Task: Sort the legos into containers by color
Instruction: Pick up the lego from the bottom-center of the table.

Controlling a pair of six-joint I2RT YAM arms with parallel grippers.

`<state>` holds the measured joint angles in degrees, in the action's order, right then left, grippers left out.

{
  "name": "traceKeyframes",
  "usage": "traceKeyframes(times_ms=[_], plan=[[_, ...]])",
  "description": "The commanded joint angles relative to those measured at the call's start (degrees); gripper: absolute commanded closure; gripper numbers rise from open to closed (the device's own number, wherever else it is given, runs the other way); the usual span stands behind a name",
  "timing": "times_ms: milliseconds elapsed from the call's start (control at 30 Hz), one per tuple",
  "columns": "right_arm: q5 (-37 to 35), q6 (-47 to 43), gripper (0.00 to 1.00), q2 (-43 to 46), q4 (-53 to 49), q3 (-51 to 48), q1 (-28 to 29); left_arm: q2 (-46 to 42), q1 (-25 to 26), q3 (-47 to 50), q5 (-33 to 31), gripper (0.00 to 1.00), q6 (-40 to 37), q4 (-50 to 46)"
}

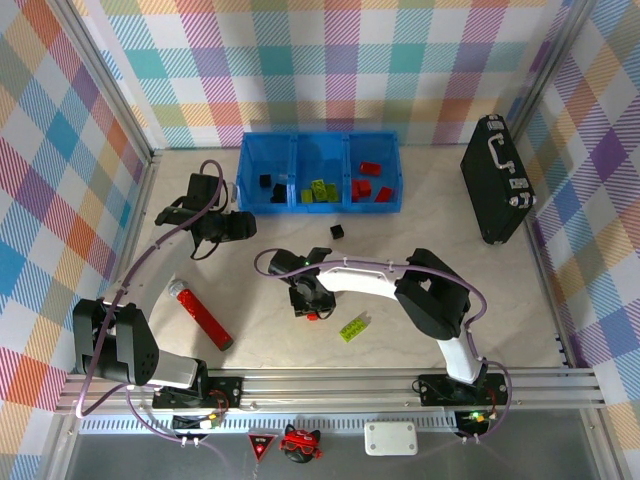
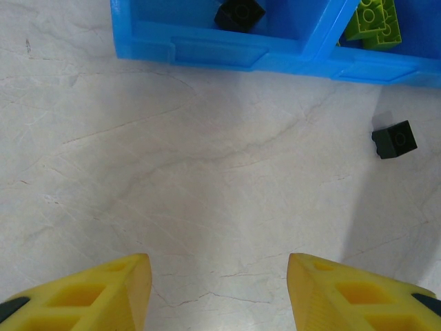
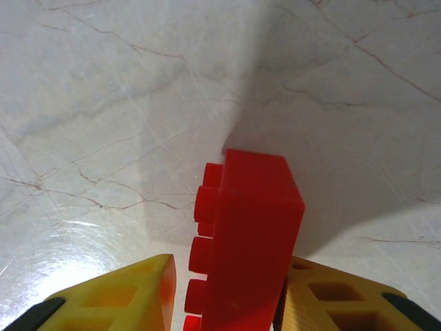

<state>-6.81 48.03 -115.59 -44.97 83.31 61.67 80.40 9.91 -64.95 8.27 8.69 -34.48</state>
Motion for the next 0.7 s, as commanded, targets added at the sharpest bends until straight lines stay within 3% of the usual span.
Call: traceKeyframes(times_ms=[0,667], plan=[[0.7,0.55,0.6,-0.67,0.04,-0.84,-0.5,0.21,-0.68,0.44,-0.5,0.45,-1.0,-1.46],[-0.36,-1.77,0.76,0.92,-1.48,1.58,-2.07,0.83,-0.68,-0.27,-2.32,0.45,-1.82,-2.34]])
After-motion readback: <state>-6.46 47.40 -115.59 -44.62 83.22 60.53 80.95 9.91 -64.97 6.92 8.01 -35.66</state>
